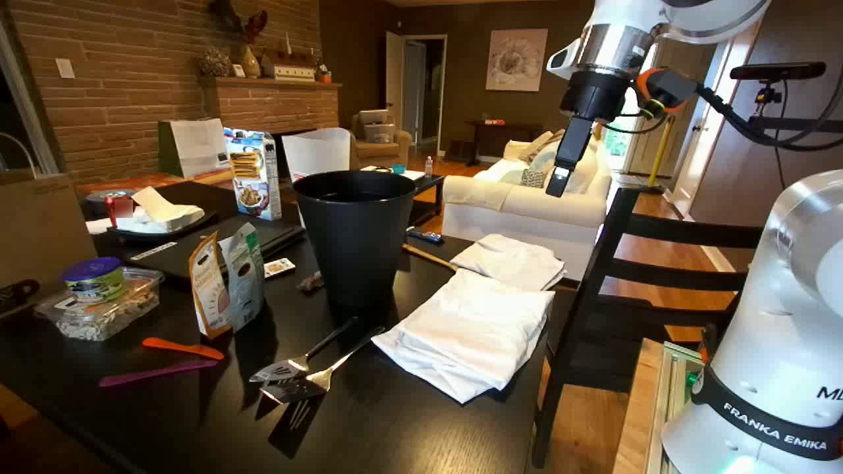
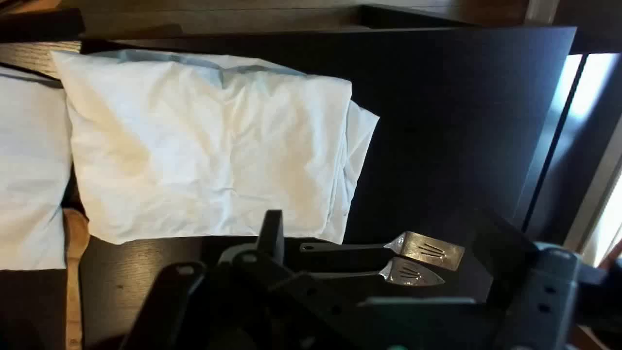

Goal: Fold the white cloth in half

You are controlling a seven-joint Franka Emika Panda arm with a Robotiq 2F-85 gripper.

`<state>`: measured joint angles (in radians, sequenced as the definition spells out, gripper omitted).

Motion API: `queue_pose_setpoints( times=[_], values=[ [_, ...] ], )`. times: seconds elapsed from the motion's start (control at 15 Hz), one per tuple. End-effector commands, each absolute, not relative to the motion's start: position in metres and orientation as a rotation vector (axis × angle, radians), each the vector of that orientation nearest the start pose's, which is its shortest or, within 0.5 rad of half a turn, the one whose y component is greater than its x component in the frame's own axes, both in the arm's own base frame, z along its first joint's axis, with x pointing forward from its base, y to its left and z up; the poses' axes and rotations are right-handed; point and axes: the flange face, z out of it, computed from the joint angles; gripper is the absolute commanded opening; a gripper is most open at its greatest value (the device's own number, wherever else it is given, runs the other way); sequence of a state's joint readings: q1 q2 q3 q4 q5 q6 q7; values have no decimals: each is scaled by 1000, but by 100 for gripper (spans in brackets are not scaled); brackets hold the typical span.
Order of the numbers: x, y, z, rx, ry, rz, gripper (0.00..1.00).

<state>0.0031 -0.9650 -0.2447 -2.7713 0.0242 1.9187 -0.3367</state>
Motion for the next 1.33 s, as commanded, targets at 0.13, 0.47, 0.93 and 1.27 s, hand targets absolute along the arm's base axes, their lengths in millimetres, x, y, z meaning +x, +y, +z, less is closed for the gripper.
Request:
queue_pose_setpoints(
  times=[0.13, 0.47, 0.93, 1.27],
  values=[
    [275, -64, 469, -2927, -266, -216, 100],
    [288, -55, 456, -2971, -273, -158, 100],
    [340, 9, 407, -3143, -340, -136, 100],
    [373, 64, 342, -3215, -365, -192, 100]
  ],
)
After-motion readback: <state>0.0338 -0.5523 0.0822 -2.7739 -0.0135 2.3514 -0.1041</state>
